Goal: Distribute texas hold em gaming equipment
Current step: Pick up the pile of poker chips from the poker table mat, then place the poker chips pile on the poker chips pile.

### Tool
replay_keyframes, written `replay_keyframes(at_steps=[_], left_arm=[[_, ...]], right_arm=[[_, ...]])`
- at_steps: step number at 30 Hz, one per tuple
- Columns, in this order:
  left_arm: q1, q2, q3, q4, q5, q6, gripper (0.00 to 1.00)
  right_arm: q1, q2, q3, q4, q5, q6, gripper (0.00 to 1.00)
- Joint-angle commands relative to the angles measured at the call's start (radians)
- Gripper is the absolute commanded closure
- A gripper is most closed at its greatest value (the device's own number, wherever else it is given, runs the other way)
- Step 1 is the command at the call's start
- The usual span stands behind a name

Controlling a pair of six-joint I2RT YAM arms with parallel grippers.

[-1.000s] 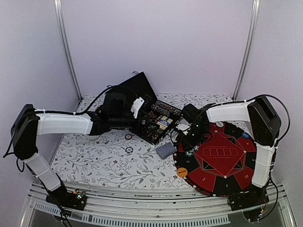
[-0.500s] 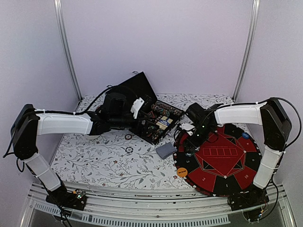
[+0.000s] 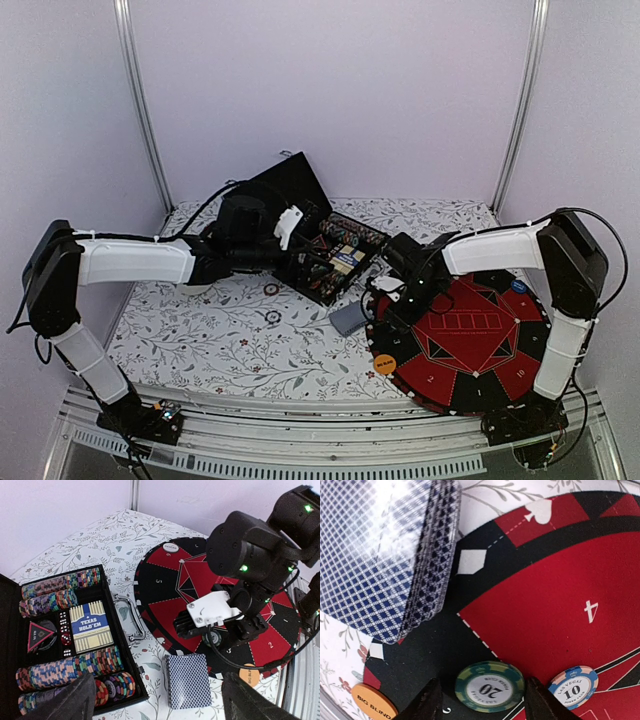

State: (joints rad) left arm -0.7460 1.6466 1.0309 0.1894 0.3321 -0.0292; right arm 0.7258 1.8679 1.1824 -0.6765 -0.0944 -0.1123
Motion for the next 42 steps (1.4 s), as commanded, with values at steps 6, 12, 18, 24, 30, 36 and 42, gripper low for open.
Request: replay_keyframes(at_steps=[6,12,18,24,30,36,42], left_arm=[[0.022,-0.013,-0.017,-0.022,-0.009,0.009,0.11],[0.024,-0.011,-0.015,-0.035,-0.011,0.007,0.11],[0.028,-0.026,-0.026,-0.041,-0.018,0.012,0.11],[0.035,-0.031,-0.024,-0.042,-0.023,0.017,0.11],[0.037,-0.037,-0.026,-0.043,-0.028,0.015,0.11],[0.039,-0.042,-0.032,-0.047,-0.031,0.017,0.11],[0.04,-0.043,-0.031,-0.05,-0.031,0.016,0.11]], right_arm=[[0.031,0.032,0.006,-0.044,0.105,0.025,0.45],[0.031,0.083,0.02,-0.056,0.098,0.014,0.4],[0.031,0.115,0.037,-0.084,0.098,0.021,0.54],[0.031,0.085,0.049,-0.124,0.125,0.036,0.79],[0.028,-0.006,0.107,-0.127,0.134,0.042,0.8],[-0.041,-0.041,0.11,-0.132,0.174,0.061,0.8],[-0.085,0.013,0.119,-0.125,0.166,0.065,0.8]])
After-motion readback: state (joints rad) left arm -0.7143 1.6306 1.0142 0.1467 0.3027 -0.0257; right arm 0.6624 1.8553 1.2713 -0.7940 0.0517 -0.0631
